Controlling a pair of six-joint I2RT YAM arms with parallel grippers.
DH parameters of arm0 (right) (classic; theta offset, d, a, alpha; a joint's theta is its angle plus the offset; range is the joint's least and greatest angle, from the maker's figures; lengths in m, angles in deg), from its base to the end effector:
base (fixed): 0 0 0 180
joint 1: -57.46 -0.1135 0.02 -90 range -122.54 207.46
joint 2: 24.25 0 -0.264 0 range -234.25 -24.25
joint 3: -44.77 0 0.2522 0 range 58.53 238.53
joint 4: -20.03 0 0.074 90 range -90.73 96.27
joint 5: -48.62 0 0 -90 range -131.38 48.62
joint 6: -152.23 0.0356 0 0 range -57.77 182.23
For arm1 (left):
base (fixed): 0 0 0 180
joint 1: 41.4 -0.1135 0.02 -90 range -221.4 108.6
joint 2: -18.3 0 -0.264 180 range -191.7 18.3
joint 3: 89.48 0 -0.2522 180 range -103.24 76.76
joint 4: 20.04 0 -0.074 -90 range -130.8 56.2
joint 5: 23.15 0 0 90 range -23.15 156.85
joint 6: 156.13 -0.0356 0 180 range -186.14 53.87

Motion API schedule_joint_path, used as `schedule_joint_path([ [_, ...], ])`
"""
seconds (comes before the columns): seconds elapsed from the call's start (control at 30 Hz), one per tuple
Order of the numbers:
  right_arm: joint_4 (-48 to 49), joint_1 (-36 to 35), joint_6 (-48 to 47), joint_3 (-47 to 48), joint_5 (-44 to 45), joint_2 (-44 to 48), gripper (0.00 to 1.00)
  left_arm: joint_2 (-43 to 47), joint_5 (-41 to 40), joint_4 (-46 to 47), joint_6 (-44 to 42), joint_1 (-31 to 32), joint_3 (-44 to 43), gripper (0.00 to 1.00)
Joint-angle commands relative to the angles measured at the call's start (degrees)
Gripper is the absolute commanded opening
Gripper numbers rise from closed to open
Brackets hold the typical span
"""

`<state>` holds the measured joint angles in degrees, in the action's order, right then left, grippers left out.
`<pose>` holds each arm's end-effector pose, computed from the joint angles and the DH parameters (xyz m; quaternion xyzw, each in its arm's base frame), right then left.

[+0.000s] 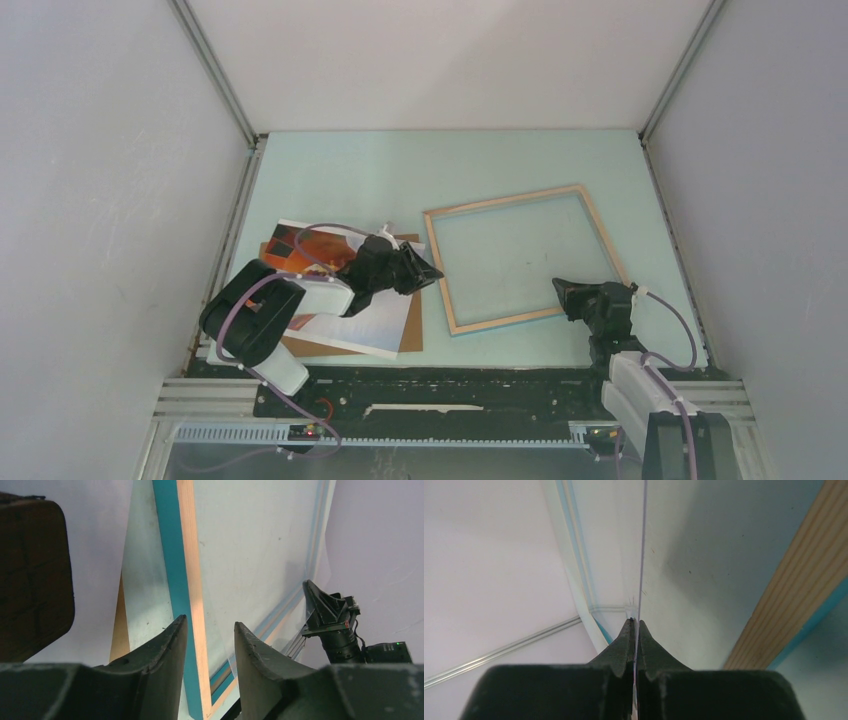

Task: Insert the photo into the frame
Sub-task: Place the photo frame item in the photo frame.

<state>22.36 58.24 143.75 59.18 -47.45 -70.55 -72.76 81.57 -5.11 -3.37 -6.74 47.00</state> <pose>0.1469 0.0018 0.1172 0.5477 0.6673 0.3604 0.3533 0.2305 -0.1704 0.1330 -0.1515 0.8589 -0.4320 0.2298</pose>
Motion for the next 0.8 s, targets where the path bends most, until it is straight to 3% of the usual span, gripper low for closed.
schedule_joint_path([
  [0.0, 1.29, 0.39, 0.48, -2.12, 0.07, -0.45, 0.0, -0.56, -1.82, 3.53, 0.28, 0.29, -0.39, 0.45],
  [0.2, 2.14, 0.46, 0.44, -2.16, 0.18, -1.77, 0.0, -3.81, -1.47, 6.95, 2.06, 0.26, 0.04, 0.34],
  [0.53, 2.02, 0.56, 0.53, -2.41, 0.4, -1.87, 0.0, -8.03, -1.1, 7.95, 2.87, 0.34, -0.71, 0.25],
  [0.77, 1.13, 0.44, 0.54, -2.66, 0.31, -1.58, 0.0, -8.38, -0.89, 8.41, 3.09, 0.3, -0.48, 0.14],
])
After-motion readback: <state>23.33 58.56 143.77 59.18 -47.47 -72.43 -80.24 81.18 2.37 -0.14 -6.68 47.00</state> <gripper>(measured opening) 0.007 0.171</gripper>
